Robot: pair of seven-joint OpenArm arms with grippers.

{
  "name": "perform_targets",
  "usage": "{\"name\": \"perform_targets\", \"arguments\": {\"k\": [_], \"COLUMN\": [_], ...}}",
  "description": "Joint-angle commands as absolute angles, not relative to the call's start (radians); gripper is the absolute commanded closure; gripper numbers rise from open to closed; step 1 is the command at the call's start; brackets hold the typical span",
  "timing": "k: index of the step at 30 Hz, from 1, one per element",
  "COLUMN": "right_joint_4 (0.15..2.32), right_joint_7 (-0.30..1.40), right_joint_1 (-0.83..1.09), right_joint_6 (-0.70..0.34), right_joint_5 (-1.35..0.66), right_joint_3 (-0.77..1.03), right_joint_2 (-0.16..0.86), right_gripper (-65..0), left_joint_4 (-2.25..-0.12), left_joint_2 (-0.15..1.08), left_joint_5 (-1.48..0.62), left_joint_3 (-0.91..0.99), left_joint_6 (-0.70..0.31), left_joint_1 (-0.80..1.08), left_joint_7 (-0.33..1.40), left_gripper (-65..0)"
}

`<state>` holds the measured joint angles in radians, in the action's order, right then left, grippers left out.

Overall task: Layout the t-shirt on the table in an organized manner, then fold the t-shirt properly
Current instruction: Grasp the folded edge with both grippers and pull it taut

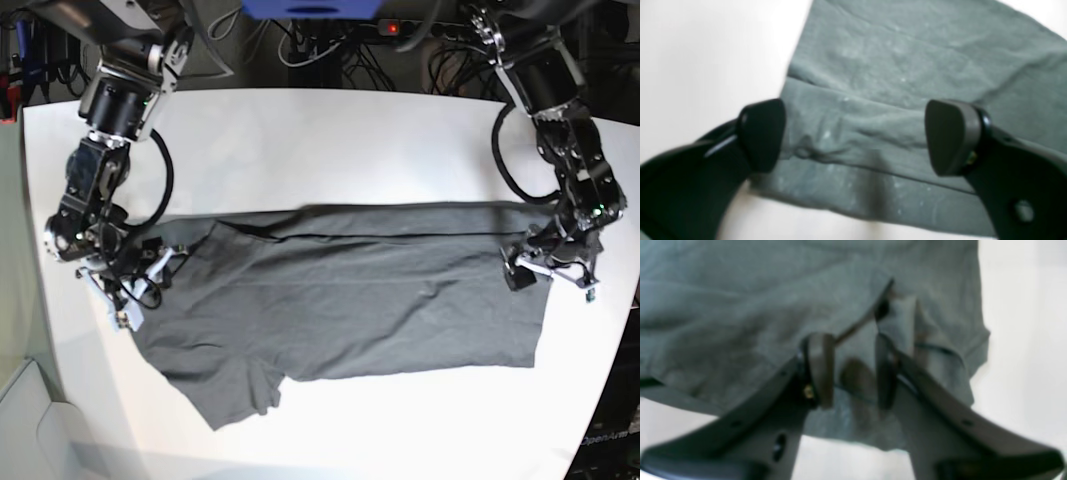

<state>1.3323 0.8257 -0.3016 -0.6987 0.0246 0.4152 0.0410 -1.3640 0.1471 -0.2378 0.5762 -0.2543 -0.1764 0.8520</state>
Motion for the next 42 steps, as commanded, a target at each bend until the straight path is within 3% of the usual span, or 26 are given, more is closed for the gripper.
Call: {"name": "perform_targets", "arguments": {"k": [1,5,7,8,32,42], "right_joint_4": [1.348,1.348,1.346,1.346,1.356,1.564], "right_joint_7": [0.808,0.808,0.808,0.808,0.774,0.774], "right_joint_1": [-0.325,-0.323,-0.320,-0.312,-0.120,0.064], "right_joint_6": [-0.698,-0.698,-0.698,-0.698,-0.698,-0.698], "right_joint_5": [0.013,0.015,0.015,0.015,0.015,0.013], "right_joint_3": [0.414,0.417,0.417,0.417,0.410,0.375], "right_joint_2": [0.050,0.050,0.050,0.050,0.093,0.090], "right_gripper": [-14.4,-5.1,-2.0,-1.3,-0.8,-0.7], "left_joint_4": [-1.368,-1.346,-1.346,-1.346,-1.216,-1.303], "left_joint_2": [0.159,0.162,0.162,0.162,0.225,0.225], "left_joint_5": [-0.246,-0.246,-0.246,-0.246,-0.245,-0.254], "left_joint_3": [0.576,0.579,0.581,0.581,0.581,0.582], "left_joint_6": [-0.254,-0.252,-0.252,-0.252,-0.255,-0.260], "left_joint_1": [-0.202,-0.211,-0.211,-0.211,-0.101,0.062], "left_joint_7": [0.832,0.832,0.832,0.832,0.832,0.835], "left_gripper": [-46.1,-14.3,-3.6,-1.6,-0.3,-0.3]}}
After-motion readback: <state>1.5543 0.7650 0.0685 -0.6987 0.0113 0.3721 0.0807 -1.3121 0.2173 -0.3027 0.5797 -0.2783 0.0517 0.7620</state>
